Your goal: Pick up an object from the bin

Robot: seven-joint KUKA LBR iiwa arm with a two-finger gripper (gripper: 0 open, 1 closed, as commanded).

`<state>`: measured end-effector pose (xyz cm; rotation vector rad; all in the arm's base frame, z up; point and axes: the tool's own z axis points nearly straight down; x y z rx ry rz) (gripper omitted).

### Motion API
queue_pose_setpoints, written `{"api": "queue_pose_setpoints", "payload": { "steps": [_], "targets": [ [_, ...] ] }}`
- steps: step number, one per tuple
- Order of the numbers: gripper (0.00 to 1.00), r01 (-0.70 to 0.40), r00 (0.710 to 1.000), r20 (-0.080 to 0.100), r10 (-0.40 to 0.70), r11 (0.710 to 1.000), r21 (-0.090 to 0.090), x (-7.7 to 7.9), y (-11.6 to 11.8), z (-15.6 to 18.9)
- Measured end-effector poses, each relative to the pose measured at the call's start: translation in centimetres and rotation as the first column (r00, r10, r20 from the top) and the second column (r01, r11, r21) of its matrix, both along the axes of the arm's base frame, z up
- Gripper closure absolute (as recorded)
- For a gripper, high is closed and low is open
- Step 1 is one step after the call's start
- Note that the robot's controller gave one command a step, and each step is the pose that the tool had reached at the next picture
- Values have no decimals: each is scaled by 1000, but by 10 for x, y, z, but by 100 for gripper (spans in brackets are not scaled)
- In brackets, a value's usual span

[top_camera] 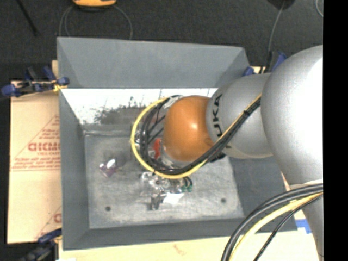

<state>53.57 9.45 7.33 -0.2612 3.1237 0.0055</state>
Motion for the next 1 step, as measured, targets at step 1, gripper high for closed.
{"api": "queue_pose_setpoints", "payload": {
  "steps": [1],
  "targets": [
    [100, 4, 1000, 6, -4, 1000, 2, 2, 0, 2]
  ]
}}
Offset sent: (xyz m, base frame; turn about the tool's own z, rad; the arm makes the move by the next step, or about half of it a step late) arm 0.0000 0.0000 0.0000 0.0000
